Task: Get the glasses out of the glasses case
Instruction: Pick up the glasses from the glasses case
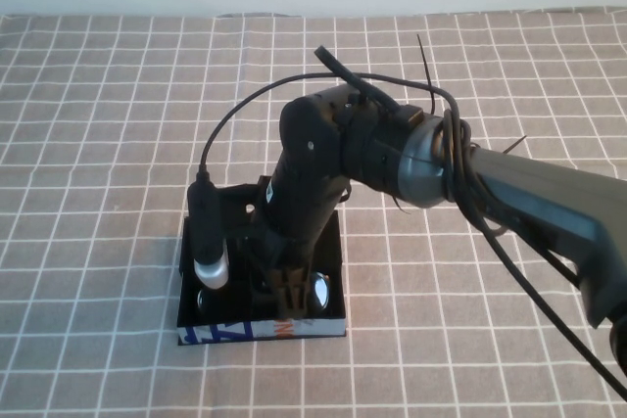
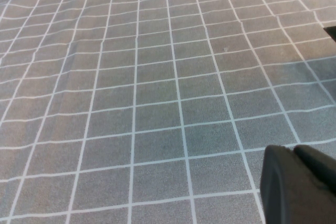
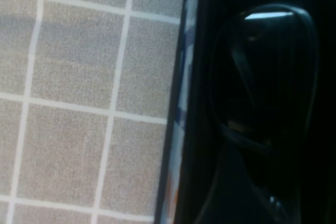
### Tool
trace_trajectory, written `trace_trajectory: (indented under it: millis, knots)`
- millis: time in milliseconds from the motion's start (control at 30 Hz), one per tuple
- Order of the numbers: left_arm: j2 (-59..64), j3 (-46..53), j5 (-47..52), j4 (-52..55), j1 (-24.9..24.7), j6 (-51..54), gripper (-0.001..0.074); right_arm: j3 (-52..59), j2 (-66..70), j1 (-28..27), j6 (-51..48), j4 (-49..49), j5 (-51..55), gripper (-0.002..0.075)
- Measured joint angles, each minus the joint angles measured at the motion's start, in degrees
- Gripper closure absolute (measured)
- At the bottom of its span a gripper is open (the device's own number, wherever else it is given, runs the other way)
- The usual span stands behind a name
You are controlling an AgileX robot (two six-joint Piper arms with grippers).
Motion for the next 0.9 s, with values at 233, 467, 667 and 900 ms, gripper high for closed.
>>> trace_trajectory:
  millis: [233, 467, 667, 900]
  knots:
    - [0.0, 0.0, 0.0, 0.0, 0.0, 0.0, 0.0739, -0.3, 0.6, -0.1, 0.0, -0.2, -0.1, 0.0386]
    - [0.0, 0.0, 0.0, 0.0, 0.0, 0.0, 0.0739, -0.6, 1.3, -0.4, 0.0, -0.3, 1.5, 0.0426]
    - [0.0, 0.0, 0.0, 0.0, 0.0, 0.0, 0.0739, -0.5, 1.6, -0.4, 0.0, 0.4, 3.4, 0.0433]
    - [0.0, 0.0, 0.0, 0.0, 0.0, 0.0, 0.0739, -0.5, 1.6, -0.4, 0.0, 0.5, 3.3, 0.0456]
